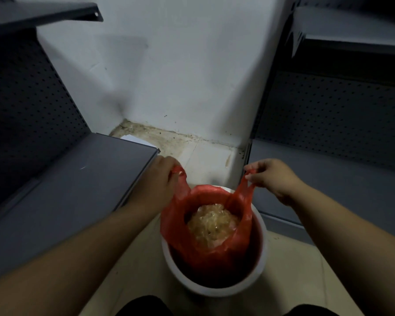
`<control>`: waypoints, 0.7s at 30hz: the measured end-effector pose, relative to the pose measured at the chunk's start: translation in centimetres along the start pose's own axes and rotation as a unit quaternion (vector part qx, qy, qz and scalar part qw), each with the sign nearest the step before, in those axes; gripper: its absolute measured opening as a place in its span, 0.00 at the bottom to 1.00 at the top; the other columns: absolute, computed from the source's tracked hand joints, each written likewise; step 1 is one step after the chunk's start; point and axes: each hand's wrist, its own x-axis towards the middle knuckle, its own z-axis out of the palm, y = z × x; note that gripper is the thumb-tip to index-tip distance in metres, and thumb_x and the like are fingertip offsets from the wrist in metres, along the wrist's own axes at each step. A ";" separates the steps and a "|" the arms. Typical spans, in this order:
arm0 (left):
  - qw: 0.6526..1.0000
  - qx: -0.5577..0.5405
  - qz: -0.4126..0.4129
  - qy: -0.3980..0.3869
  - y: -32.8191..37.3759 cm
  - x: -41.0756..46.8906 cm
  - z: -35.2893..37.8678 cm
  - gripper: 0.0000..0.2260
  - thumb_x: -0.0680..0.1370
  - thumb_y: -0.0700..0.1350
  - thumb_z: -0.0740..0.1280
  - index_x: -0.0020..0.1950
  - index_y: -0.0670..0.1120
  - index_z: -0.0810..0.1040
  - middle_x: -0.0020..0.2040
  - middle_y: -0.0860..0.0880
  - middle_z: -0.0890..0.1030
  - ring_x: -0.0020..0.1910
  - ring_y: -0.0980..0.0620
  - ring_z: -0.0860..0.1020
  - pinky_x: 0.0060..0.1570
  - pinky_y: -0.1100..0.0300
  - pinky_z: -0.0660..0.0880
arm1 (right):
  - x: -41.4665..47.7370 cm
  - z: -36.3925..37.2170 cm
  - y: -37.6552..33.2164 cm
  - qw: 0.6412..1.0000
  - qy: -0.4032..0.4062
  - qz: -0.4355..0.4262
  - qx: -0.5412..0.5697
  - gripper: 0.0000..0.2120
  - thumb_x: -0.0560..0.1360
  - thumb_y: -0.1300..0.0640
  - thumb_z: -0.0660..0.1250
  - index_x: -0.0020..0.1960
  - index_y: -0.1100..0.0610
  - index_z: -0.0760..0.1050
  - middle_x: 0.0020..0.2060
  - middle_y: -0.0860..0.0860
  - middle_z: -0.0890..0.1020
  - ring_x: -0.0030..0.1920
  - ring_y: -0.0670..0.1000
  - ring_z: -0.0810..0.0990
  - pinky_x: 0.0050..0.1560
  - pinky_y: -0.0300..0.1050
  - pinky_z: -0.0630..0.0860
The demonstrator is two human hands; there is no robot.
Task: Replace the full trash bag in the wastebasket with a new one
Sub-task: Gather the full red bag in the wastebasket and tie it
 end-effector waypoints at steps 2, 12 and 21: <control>0.997 -0.075 -0.011 0.023 0.8 -0.3 1.4 0.08 0.79 0.39 0.59 0.55 0.44 0.76 0.53 0.50 0.75 0.53 0.54 0.72 0.49 0.64 0.68 | -0.1 0.7 -0.4 0.996 0.016 -0.056 -0.070 0.11 0.72 0.69 0.69 0.54 0.62 0.80 0.36 0.48 0.79 0.37 0.44 0.77 0.46 0.40 0.73; 0.885 -0.347 -0.249 -0.185 6.1 0.1 5.5 0.18 0.69 0.50 0.63 0.55 0.45 0.81 0.62 0.52 0.76 0.52 0.48 0.77 0.51 0.50 0.77 | -0.1 4.1 -1.7 0.994 0.016 -0.051 0.101 0.11 0.71 0.71 0.69 0.36 0.58 0.74 0.31 0.53 0.77 0.30 0.48 0.76 0.34 0.40 0.74; 0.848 -0.396 -0.303 -0.179 5.3 1.4 7.9 0.18 0.80 0.50 0.57 0.55 0.38 0.79 0.35 0.45 0.77 0.32 0.49 0.75 0.37 0.57 0.71 | 0.0 3.6 -0.9 0.995 -0.020 -0.097 -0.001 0.06 0.77 0.63 0.63 0.48 0.55 0.78 0.38 0.46 0.79 0.39 0.46 0.77 0.38 0.37 0.73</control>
